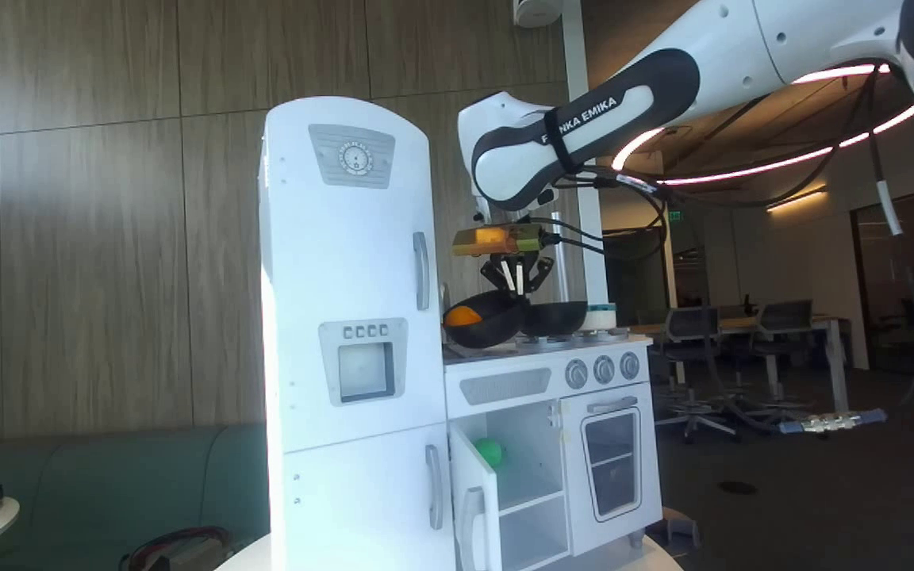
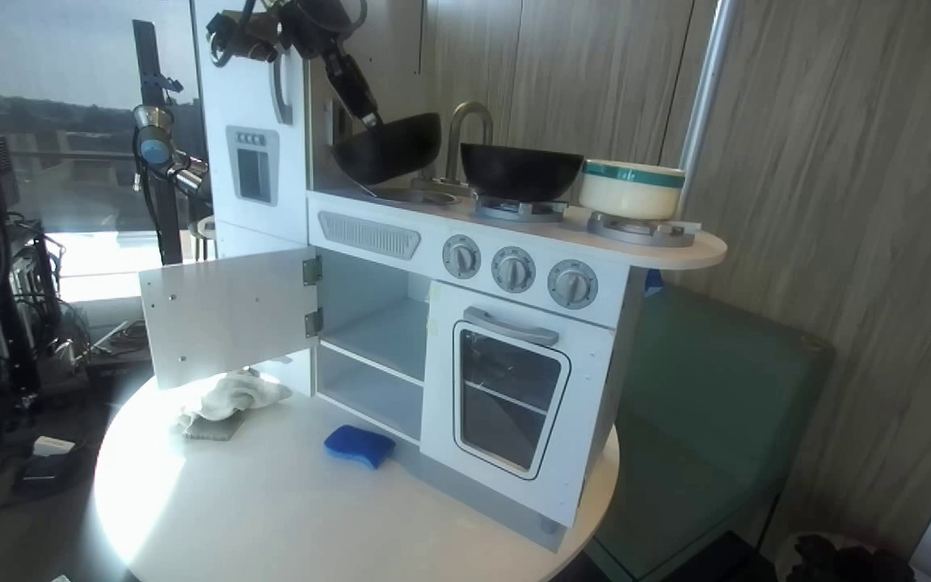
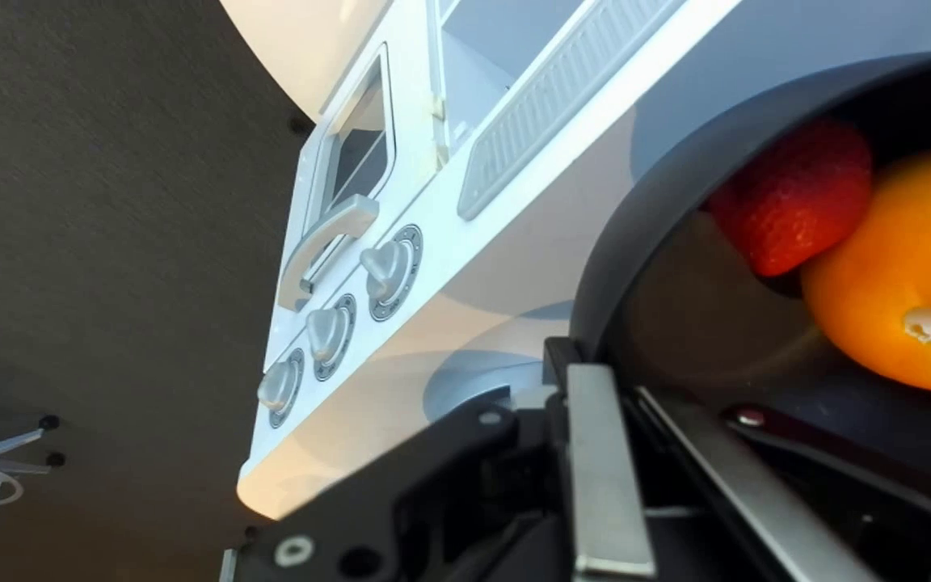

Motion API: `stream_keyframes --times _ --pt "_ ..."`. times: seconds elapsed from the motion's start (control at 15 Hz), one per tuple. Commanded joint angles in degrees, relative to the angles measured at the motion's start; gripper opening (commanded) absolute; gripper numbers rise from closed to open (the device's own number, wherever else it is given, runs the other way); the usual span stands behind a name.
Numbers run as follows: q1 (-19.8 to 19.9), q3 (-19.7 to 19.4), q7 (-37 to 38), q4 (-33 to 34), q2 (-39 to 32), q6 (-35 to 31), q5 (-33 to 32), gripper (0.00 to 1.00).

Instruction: Open the top cabinet door, then pour some contents from the left bowl to the right bowl and put the bowl in the top compartment of the top cabinet, then pour the contents from the left bowl into the right bowl

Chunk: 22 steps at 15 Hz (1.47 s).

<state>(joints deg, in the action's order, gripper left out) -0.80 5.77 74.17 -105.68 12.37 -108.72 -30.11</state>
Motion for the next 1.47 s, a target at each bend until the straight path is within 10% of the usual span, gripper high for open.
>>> stream_keyframes --times 0.0,1.4 --pt "0.46 1.35 2.46 -1.41 3.05 3.04 0.57 0.01" --pt "-1.22 9.06 30.40 -10.49 7.82 10.90 -8.43 0.02"
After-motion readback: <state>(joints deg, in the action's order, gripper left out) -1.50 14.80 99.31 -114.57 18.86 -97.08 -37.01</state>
